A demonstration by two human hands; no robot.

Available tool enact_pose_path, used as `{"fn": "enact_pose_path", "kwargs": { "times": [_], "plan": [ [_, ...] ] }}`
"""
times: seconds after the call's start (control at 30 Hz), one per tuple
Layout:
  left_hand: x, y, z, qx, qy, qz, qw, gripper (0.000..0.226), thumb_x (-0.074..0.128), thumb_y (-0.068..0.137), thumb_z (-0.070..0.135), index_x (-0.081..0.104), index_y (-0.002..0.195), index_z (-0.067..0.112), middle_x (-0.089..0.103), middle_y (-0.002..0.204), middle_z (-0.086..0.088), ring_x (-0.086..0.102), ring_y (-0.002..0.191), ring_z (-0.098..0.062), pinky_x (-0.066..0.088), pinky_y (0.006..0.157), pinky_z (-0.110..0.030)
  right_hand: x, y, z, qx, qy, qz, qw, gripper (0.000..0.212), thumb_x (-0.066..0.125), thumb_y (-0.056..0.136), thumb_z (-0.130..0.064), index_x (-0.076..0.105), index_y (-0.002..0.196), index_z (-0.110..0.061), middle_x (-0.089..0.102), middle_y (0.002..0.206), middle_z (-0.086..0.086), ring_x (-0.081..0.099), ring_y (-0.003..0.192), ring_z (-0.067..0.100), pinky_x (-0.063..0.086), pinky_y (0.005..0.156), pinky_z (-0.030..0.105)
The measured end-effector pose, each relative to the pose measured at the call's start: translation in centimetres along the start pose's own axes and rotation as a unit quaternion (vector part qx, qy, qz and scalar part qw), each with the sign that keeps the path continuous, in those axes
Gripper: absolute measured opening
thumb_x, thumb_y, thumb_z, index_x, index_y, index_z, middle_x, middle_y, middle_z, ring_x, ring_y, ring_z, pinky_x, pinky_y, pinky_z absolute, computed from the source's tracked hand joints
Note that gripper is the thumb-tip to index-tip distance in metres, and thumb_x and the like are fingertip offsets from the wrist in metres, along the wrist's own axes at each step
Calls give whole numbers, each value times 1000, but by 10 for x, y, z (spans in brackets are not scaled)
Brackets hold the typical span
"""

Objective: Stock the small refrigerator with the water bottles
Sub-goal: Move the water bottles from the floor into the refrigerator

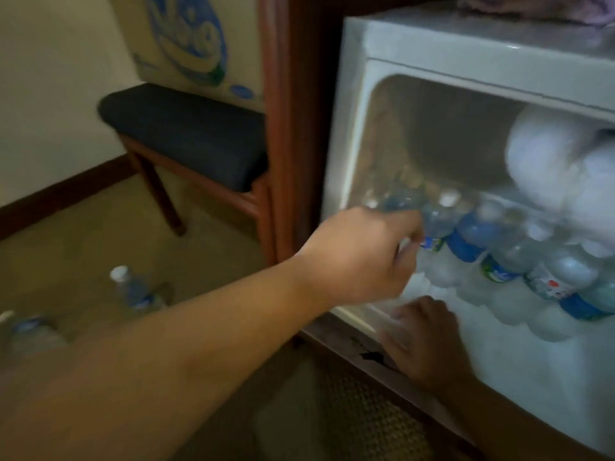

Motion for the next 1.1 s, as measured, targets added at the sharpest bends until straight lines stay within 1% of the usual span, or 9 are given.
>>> {"fn": "enact_pose_path", "kwargs": {
  "times": [0.07,0.13,0.27,0.4,0.53,0.7,0.87,1.0,1.1],
  "plan": [
    [-50,-47,-12,16,32,55,998,9,68,90,19,76,94,16,66,63,3,66,57,-23,53,55,-36,-4,10,-39,-53,68,42,995,29,62,87,-55,61,83,-26,53,84,-8,52,78,16,48,66,40],
    [-102,-92,-38,-37,67,145,986,7,72,89,15,78,91,12,67,65,3,66,56,-20,54,55,-33,-4,24,-96,-132,120,28,984,26,62,93,-50,58,79,-28,51,73,-11,51,66,11,49,58,37],
    [-195,-174,-102,-267,165,213,925,7,69,94,23,75,95,19,61,62,10,60,54,-8,55,53,-32,-1,53,-203,-247,176,-89,949,24,56,97,-55,61,93,-32,55,67,-12,55,60,6,49,53,30],
    [-271,-247,-172,-553,201,187,786,12,61,93,35,68,102,31,67,76,11,66,74,-10,53,67,-30,29,90,-291,-231,153,-254,927,28,51,96,-62,48,121,-48,61,86,-14,61,77,3,57,71,28],
    [-290,-339,-255,-733,155,114,652,41,59,83,44,58,119,25,70,96,0,66,98,-27,56,88,-40,81,134,-372,-192,188,-283,921,53,63,97,-45,35,141,-54,52,115,-23,58,97,2,55,82,27],
    [-251,-432,-336,-820,51,31,570,45,65,94,49,63,113,8,73,96,-12,73,83,-27,65,77,-43,155,177,-436,-157,195,-280,927,82,66,97,-32,15,156,-54,35,140,-7,56,110,12,55,89,34],
    [-199,-479,-391,-859,-54,14,509,55,71,92,52,61,116,3,69,108,-16,68,91,-30,63,76,-42,211,200,-456,-125,117,-325,930,62,56,103,-35,26,156,-49,32,157,-4,49,132,25,52,99,44],
    [-157,-490,-426,-868,-85,11,489,82,76,86,58,46,145,8,58,135,-19,63,103,-34,57,71,-41,231,211,-458,-138,95,-316,934,39,56,104,-25,53,142,-31,47,137,-1,54,118,24,50,94,39],
    [-137,-502,-452,-880,-81,71,462,119,81,78,64,18,158,2,51,142,-22,64,116,-42,60,87,-47,239,213,-456,-142,82,-307,938,21,57,103,-22,61,123,-27,49,122,-2,55,109,24,49,90,38]
  ]
}}
Point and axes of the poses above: each hand's wrist, its own y-axis towards the middle knuckle, its own x-axis out of the palm, z = x × y, the point moved 4 cm from there along y, towards the middle knuckle
